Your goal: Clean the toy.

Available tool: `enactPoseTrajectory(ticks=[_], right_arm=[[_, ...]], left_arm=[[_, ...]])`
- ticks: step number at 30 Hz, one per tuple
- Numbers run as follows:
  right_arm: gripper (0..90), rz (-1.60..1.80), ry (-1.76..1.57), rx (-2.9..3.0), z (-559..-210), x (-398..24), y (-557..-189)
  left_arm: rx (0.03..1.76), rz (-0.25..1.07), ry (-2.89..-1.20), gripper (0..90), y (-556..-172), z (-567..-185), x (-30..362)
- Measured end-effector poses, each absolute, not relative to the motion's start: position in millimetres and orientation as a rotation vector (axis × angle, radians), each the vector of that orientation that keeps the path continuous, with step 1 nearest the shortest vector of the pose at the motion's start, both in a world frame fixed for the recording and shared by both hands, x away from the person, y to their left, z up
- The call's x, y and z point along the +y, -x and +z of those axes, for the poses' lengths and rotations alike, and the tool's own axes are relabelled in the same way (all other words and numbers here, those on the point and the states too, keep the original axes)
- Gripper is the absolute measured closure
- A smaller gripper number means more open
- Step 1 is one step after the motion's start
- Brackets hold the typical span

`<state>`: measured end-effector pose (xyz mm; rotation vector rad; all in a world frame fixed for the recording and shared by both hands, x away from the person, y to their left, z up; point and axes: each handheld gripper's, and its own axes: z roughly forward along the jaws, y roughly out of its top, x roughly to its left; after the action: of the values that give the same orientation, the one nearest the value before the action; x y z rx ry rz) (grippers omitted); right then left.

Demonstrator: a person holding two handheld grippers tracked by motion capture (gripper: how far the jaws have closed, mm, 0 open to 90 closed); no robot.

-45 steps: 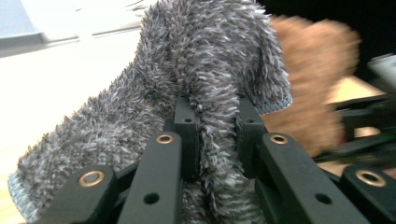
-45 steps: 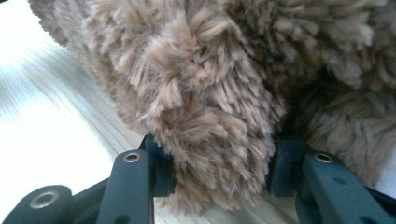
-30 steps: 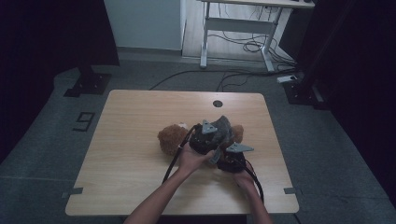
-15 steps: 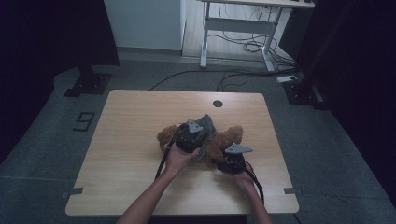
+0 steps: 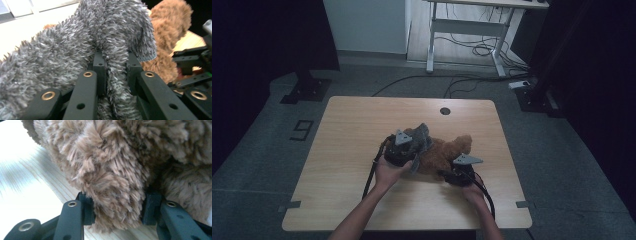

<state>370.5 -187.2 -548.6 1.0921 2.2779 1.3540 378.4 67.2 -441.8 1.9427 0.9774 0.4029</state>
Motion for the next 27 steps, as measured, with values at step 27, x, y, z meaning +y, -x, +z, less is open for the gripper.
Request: enactPoseTrajectory(ticks=[27], right_arm=[[56.3,1.337,-1.092,2.284,-548.2,-186.5,-368.3]], left_arm=[[0.934,0.434,-2.097,75.3,-407.6,-441.5,-5.8]])
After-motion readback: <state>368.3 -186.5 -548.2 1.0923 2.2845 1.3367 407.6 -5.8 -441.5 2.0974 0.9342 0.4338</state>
